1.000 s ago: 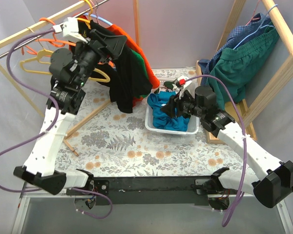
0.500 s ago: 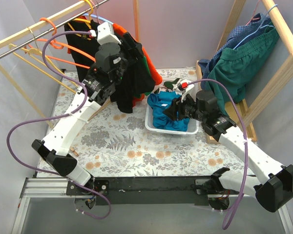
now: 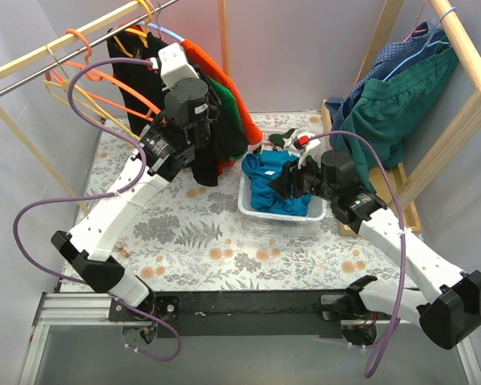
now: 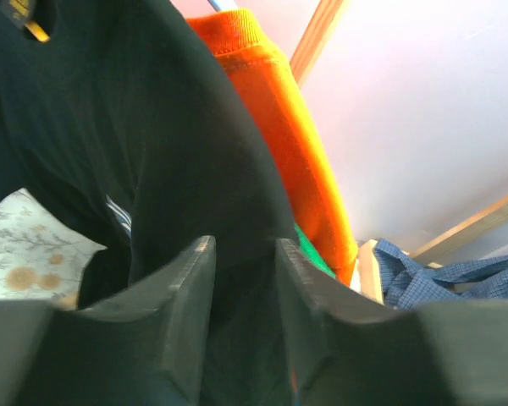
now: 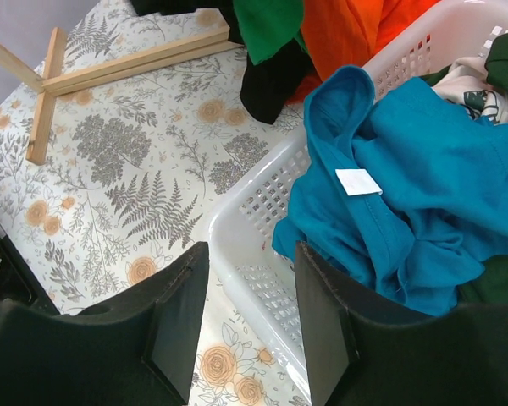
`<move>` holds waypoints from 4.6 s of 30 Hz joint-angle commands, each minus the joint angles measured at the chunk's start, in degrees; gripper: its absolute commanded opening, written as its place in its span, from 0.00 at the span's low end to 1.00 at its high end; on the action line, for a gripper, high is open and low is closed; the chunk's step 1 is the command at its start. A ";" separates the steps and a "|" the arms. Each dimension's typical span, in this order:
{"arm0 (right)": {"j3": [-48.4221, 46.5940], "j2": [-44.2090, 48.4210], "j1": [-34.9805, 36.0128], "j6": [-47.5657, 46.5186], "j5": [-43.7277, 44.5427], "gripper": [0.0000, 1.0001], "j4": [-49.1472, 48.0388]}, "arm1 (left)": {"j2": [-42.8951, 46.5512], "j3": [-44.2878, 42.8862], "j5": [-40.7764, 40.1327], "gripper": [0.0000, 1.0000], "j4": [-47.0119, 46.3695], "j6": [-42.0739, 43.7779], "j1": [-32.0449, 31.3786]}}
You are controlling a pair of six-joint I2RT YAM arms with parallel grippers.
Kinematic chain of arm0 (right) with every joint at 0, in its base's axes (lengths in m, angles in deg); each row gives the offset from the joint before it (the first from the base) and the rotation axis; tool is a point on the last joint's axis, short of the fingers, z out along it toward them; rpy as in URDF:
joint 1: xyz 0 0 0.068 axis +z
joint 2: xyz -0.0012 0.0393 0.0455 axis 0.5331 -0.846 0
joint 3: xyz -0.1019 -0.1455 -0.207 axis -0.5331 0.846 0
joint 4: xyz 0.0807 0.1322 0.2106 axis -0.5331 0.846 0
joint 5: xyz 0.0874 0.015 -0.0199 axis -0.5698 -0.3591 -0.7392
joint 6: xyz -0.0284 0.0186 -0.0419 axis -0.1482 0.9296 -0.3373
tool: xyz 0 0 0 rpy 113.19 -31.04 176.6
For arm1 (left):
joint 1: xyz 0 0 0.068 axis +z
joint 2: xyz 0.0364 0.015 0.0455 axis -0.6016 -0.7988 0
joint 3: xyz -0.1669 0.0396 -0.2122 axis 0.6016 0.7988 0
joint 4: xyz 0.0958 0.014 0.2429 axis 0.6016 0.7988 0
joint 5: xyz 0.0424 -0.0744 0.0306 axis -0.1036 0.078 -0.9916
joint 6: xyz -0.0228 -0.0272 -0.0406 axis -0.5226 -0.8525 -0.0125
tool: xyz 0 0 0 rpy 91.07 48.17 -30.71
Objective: Remove the t-shirt from the hanger
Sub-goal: Pick up the hanger from the clothesline.
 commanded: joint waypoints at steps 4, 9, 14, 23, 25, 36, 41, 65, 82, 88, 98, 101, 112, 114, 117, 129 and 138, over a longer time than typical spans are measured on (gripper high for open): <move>1.23 0.83 0.03 1.52 1.77 0.52 -1.50 | 5.08 2.31 -4.40 0.23 1.79 1.62 -0.15; 1.23 0.47 0.12 1.78 2.03 0.51 -1.32 | 9.21 5.65 -5.27 0.10 3.02 0.39 -0.15; 1.14 0.30 0.12 2.22 2.12 0.51 -1.32 | 11.85 7.33 -5.11 0.01 3.38 0.03 -0.15; 0.96 -0.49 0.12 2.84 2.12 0.50 -1.50 | 5.53 -4.96 2.89 0.57 6.01 1.00 -0.15; 1.05 -0.49 0.12 2.84 2.12 0.50 -1.32 | 2.82 -6.82 3.16 0.59 7.59 0.91 -0.15; 2.02 0.65 0.12 2.49 3.17 0.50 -1.06 | -4.05 -9.11 -0.61 0.63 7.33 0.39 -0.15; 2.10 0.74 0.03 2.40 3.35 0.50 -0.79 | -5.46 -8.93 -3.69 0.64 7.07 1.00 -0.15; 2.37 -1.11 0.03 3.72 2.03 0.49 -1.14 | 5.17 0.47 -9.93 0.43 3.03 5.56 -0.15; 2.19 -0.14 0.03 2.40 4.05 0.49 0.61 | 2.09 -1.37 -5.99 0.57 2.94 4.78 -0.06; 1.84 -0.41 0.03 2.49 3.96 0.49 0.70 | 1.66 -4.45 -3.70 0.63 2.59 4.78 -0.06; 1.58 -0.32 0.12 2.31 3.96 0.49 1.05 | -2.12 -4.89 -3.87 0.63 3.20 4.78 0.12; 1.67 -0.14 0.03 2.13 3.96 0.49 1.05 | -3.00 -5.07 -4.40 0.61 3.81 4.61 0.64; 2.02 -0.76 0.12 2.22 3.88 0.49 1.05 | -0.72 -3.75 -5.63 0.36 3.38 5.04 1.08; 2.10 -0.93 0.12 2.13 3.87 0.49 0.97 | -0.11 -3.31 -5.63 0.37 2.77 5.48 1.08; 2.10 -1.02 0.03 2.40 3.79 0.49 0.96 | 0.77 -2.26 -6.16 0.38 2.41 5.83 1.08; 2.28 -0.58 0.03 2.31 3.96 0.48 1.23 | 1.48 0.38 -6.68 0.36 2.49 5.49 1.17; 2.46 -0.49 0.12 2.22 4.23 0.49 1.23 | 1.39 -0.58 -6.42 0.00 2.76 6.45 1.17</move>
